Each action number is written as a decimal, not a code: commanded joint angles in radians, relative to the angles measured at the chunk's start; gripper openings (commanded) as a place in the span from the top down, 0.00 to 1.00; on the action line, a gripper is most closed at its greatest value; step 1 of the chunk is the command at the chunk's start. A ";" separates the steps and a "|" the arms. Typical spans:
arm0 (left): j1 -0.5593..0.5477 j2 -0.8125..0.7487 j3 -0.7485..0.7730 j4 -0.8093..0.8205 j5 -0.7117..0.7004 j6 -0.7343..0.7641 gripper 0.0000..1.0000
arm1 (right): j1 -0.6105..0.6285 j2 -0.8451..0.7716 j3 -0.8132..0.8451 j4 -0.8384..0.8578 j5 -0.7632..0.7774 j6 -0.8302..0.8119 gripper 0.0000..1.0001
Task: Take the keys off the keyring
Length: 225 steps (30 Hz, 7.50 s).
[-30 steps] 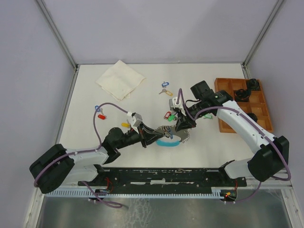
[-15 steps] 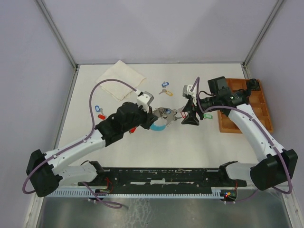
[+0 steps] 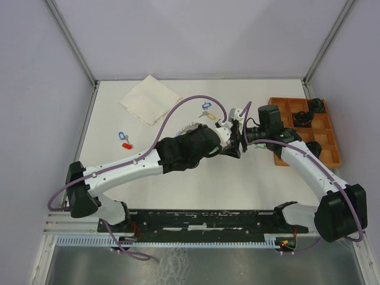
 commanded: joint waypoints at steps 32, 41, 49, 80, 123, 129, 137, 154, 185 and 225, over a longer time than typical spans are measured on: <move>0.005 -0.023 0.191 -0.188 0.267 0.023 0.97 | -0.001 -0.017 -0.199 0.781 -0.163 0.529 0.46; 0.004 -0.052 0.171 -0.165 0.286 0.018 0.97 | 0.013 0.028 -0.198 0.769 -0.182 0.513 0.47; 0.005 -0.054 0.174 -0.162 0.303 0.011 0.97 | 0.039 0.058 -0.196 0.767 -0.168 0.509 0.48; 0.004 -0.092 0.146 -0.159 0.287 -0.002 0.97 | 0.042 0.044 -0.073 0.413 -0.296 0.323 0.91; 0.025 -0.227 -0.202 0.183 0.257 -0.010 0.97 | 0.025 0.194 0.437 -0.743 -0.021 -0.379 0.99; 0.026 -0.307 -0.359 0.381 0.254 0.032 0.97 | 0.023 0.257 0.498 -0.887 -0.121 -0.474 0.99; 0.026 -0.428 -0.645 0.800 0.317 0.052 0.97 | 0.024 0.205 0.481 -0.812 -0.135 -0.378 0.99; 0.036 -0.652 -1.035 1.205 0.540 -0.149 0.29 | 0.138 0.105 0.482 -0.742 0.347 -0.368 0.99; 0.177 -0.491 -1.048 1.695 0.938 -0.190 0.52 | 0.327 0.046 0.509 -0.847 0.504 -0.703 0.99; 0.198 -0.044 -0.894 1.917 1.204 -0.478 0.71 | 0.353 -0.067 0.330 -0.756 0.431 -1.002 0.99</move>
